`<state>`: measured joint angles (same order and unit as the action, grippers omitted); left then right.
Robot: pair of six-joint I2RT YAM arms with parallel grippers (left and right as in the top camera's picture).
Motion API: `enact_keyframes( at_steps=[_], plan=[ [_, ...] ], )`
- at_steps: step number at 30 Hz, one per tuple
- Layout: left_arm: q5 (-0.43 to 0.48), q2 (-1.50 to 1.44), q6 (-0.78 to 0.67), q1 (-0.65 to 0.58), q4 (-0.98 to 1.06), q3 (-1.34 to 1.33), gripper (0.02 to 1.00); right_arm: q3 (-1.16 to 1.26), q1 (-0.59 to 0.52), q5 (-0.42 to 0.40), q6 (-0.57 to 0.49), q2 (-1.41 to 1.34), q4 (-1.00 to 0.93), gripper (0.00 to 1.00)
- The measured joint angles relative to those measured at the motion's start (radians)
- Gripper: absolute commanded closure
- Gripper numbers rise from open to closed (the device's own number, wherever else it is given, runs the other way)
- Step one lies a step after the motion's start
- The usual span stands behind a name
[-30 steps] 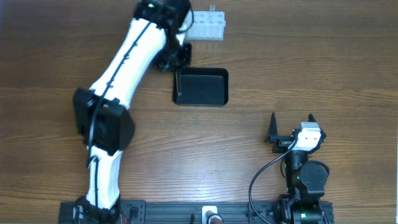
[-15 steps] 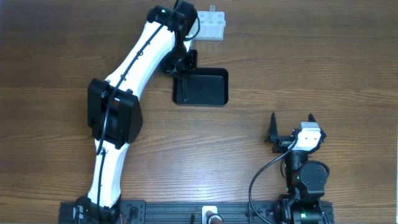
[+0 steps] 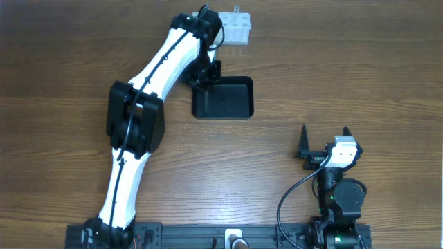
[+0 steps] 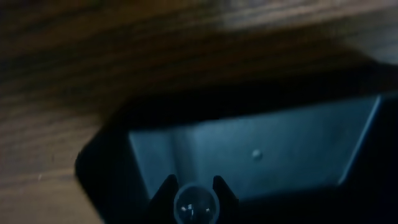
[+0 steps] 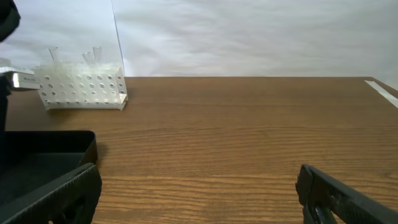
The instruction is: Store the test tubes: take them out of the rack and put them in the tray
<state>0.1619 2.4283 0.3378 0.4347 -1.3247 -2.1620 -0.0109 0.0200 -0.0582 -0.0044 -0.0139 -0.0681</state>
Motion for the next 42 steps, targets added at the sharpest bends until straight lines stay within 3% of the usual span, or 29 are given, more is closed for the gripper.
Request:
enact_keyframes(
  at_steps=[4,8,11,22,29,32,42],
  plan=[
    [0.0,0.015,0.0,0.0,0.028,0.0,0.936,0.0,0.0,0.0,0.0,0.0,0.0,0.009],
    [0.0,0.032,0.004,0.0,0.033,0.0,0.693,0.0,0.0,0.0,0.0,0.0,0.0,0.007],
    [0.0,0.043,0.006,0.0,0.033,0.0,0.625,0.0,0.0,0.0,0.001,0.0,0.0,0.007],
    [0.003,0.034,0.007,0.0,-0.019,-0.12,0.562,0.0,0.0,0.0,0.0,0.0,0.0,0.007],
    [-0.109,-0.037,0.006,-0.004,0.117,-0.277,0.325,0.0,0.0,0.0,0.0,0.0,0.0,0.009],
    [-0.162,-0.063,0.007,-0.017,0.213,-0.299,0.275,0.0,0.0,0.0,0.0,0.0,0.0,0.009],
    [-0.242,-0.042,0.007,-0.101,0.438,-0.303,0.277,0.0,0.0,0.0,0.0,0.0,0.0,0.009]
  ],
)
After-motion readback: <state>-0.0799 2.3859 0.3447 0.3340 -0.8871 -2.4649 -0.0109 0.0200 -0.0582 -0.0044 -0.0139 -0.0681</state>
